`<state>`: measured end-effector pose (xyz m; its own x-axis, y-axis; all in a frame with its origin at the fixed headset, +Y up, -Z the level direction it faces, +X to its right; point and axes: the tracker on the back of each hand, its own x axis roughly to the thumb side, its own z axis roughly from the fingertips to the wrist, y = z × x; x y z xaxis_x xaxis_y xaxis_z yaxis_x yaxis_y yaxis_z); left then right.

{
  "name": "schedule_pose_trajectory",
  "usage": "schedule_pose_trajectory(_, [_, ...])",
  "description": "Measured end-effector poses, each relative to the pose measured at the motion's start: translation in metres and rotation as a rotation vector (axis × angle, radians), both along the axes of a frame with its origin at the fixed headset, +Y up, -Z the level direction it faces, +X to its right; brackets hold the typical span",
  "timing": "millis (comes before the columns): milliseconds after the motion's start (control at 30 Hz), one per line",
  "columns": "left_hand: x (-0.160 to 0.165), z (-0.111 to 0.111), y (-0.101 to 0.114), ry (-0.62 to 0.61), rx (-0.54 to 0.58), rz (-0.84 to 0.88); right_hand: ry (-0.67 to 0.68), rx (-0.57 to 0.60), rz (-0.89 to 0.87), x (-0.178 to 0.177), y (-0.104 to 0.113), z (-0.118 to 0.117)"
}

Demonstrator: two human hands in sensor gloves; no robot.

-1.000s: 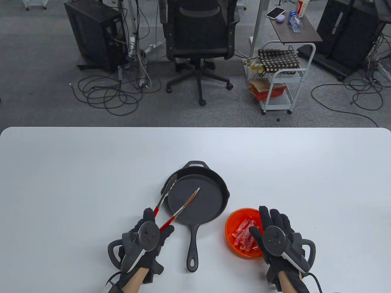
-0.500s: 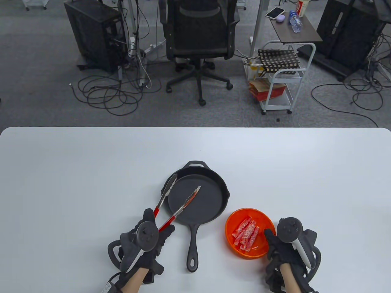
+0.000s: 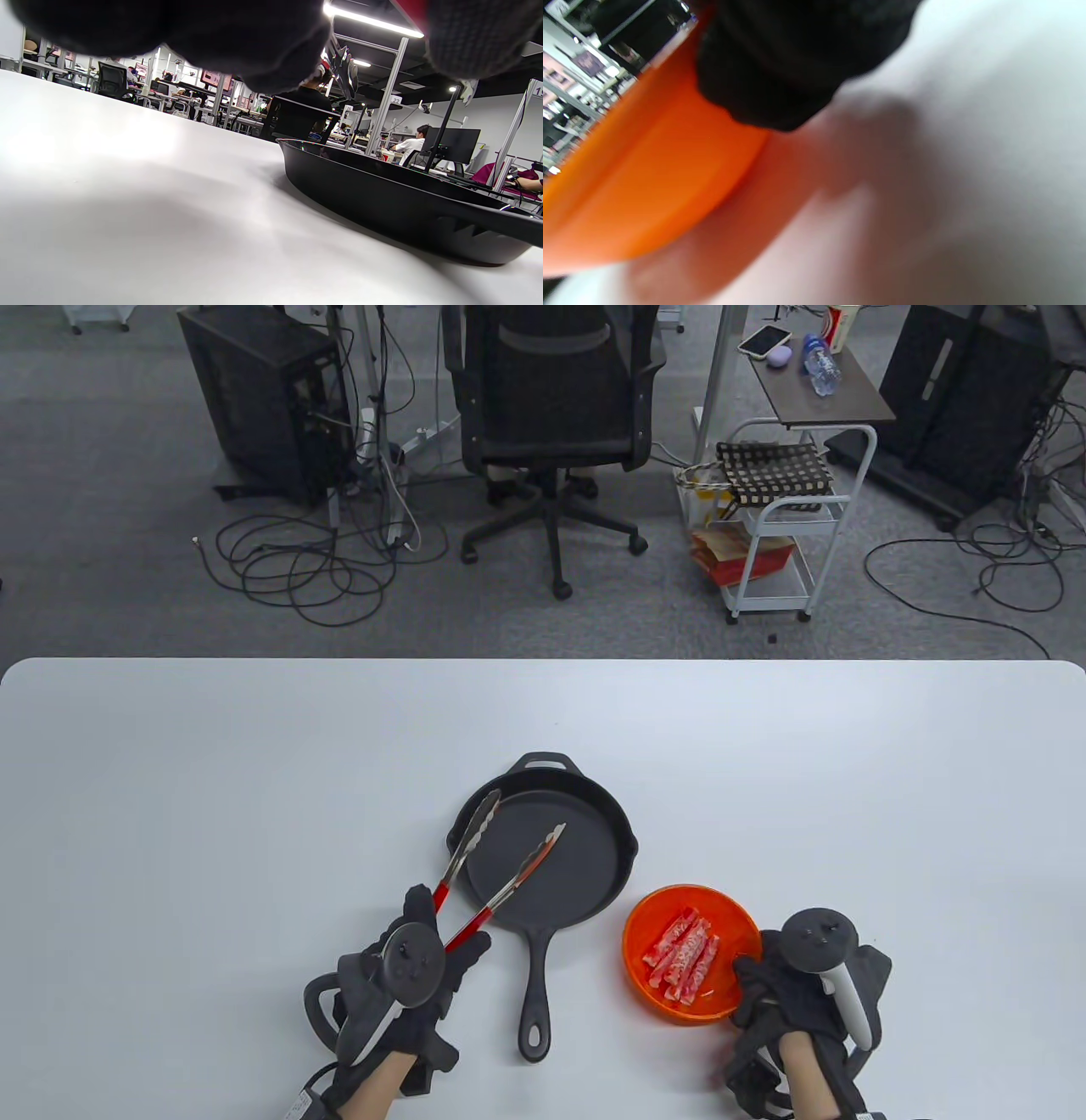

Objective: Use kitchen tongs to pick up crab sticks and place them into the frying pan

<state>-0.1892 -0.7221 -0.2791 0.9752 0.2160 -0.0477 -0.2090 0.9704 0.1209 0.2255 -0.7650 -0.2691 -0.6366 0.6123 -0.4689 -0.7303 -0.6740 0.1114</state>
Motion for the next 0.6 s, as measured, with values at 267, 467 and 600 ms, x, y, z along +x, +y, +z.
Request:
schedule_pose_trajectory(267, [0.000, 0.000, 0.001, -0.004, 0.014, 0.022, 0.004, 0.086, -0.150, -0.005, 0.007, 0.004])
schedule_pose_trajectory(467, [0.001, 0.002, 0.004, -0.007, 0.031, 0.049, -0.049, 0.221, -0.291, -0.007, 0.015, 0.010])
schedule_pose_trajectory(600, [0.003, 0.006, 0.008, -0.022, 0.051, 0.076, -0.058, 0.277, -0.333, -0.009, 0.020, 0.014])
